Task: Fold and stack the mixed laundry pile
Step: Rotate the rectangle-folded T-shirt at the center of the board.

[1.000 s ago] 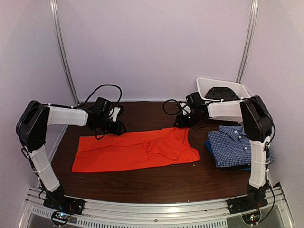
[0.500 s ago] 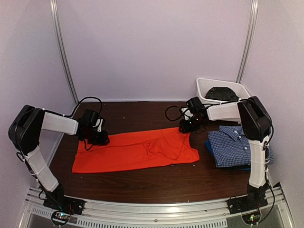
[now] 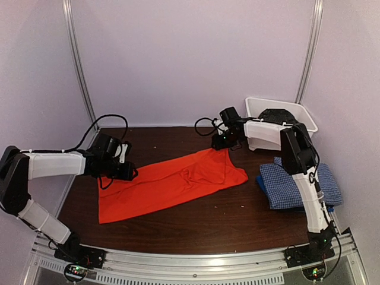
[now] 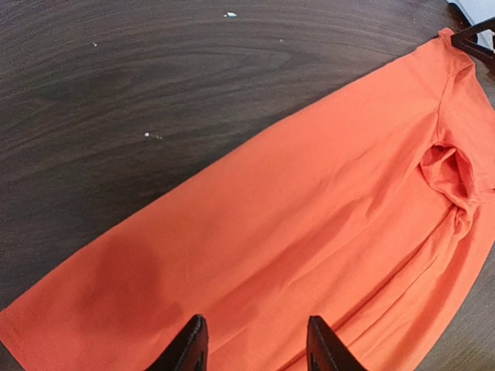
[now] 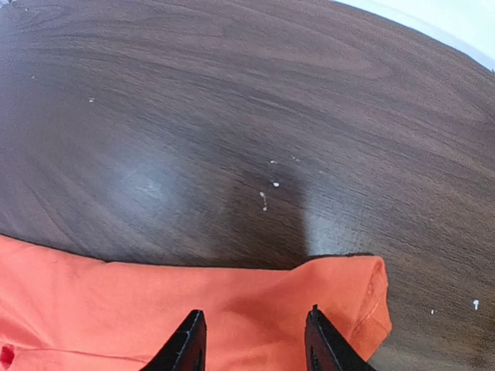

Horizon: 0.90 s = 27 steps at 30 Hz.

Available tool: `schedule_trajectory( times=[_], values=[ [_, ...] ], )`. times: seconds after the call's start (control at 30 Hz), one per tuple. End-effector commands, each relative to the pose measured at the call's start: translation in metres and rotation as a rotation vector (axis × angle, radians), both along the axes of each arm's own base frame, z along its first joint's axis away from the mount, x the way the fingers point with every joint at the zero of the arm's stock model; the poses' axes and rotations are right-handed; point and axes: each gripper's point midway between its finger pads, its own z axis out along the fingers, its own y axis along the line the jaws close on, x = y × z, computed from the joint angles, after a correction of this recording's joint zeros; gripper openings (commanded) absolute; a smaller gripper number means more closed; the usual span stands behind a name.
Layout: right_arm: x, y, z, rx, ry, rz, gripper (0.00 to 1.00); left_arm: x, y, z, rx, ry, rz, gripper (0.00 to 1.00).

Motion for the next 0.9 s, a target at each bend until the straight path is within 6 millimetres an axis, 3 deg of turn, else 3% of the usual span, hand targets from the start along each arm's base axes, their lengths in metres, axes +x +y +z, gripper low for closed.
schedule_trajectory(
  times=[0.0, 0.07, 0.17, 0.3, 0.47, 0.7, 0.8, 0.87],
  values=[
    [-0.033, 0.018, 0.077, 0.051, -0.092, 0.066, 0.45, 0.009, -0.01, 0.007, 0.03, -0.025, -0.059, 0.44],
    [-0.053, 0.019, 0.089, 0.078, -0.096, 0.075, 0.45, 0.012, -0.021, 0.004, 0.064, -0.024, -0.104, 0.44],
    [-0.088, 0.023, 0.091, 0.114, -0.062, 0.11, 0.44, 0.024, -0.034, -0.003, 0.136, -0.002, -0.132, 0.42],
    [-0.138, 0.035, 0.056, 0.111, 0.053, 0.167, 0.43, 0.032, -0.037, -0.019, 0.158, 0.044, -0.116, 0.4],
    [-0.176, 0.038, 0.008, 0.074, 0.163, 0.178, 0.4, 0.029, -0.026, -0.046, 0.218, 0.112, -0.071, 0.39],
    [-0.182, 0.002, -0.054, -0.135, 0.218, 0.123, 0.38, 0.01, -0.013, -0.068, 0.242, 0.178, -0.041, 0.37],
    [-0.161, -0.015, -0.071, -0.264, 0.184, 0.088, 0.37, -0.003, -0.013, -0.074, 0.23, 0.202, -0.056, 0.36],
    [-0.132, -0.018, -0.073, -0.326, 0.149, 0.06, 0.36, -0.014, -0.02, -0.077, 0.223, 0.212, -0.086, 0.36]
  ],
)
